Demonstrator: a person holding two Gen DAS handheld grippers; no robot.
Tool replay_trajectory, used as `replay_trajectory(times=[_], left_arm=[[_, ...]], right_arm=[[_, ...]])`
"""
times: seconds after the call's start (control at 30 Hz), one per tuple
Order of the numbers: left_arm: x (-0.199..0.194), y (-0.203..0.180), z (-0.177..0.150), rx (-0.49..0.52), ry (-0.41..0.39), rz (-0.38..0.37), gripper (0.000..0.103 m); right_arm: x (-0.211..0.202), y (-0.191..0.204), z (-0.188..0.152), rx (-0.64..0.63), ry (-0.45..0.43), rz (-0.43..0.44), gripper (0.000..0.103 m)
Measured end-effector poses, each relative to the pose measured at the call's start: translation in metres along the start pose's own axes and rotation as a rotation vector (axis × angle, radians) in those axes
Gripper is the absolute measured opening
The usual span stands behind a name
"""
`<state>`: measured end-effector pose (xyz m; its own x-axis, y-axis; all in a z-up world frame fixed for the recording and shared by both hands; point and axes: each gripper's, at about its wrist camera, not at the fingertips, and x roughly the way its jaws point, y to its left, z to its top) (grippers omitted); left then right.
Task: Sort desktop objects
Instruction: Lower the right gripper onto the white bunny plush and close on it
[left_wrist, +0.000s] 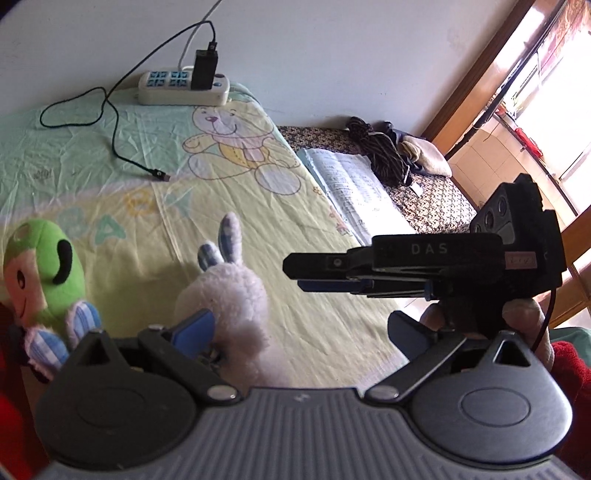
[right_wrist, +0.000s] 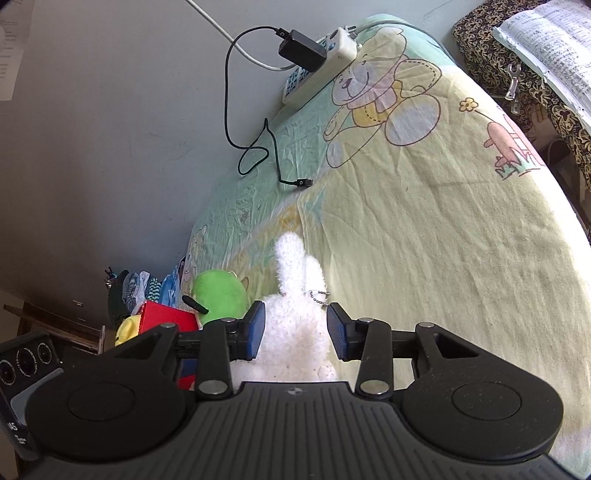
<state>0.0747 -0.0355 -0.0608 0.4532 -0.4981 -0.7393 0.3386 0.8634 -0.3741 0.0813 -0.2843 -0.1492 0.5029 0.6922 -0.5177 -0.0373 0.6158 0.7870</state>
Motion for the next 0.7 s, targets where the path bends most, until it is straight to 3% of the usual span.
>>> replay_trajectory(times=[0.23,0.43,0.6,0.7], left_arm=[[0.027,0.025,-0.001,-0.082,0.065,0.030,0.100],[0.046,0.036,-0.002,-0.125,0.105,0.056,0.100],[0.052,0.036,-0.003,-0.123,0.124,0.081,0.100],[0.052,0.035,-0.004,-0.120,0.125,0.093,0.097]], right_arm=[[0.020,0.014,-0.002,-0.095,0.053,-0.041,0.048],[0.031,0.008,-0.007,-0.068,0.101,-0.028,0.049],[0.038,0.005,-0.012,-0.021,0.129,-0.009,0.058],[0.041,0.002,-0.017,0.028,0.154,0.023,0.055]])
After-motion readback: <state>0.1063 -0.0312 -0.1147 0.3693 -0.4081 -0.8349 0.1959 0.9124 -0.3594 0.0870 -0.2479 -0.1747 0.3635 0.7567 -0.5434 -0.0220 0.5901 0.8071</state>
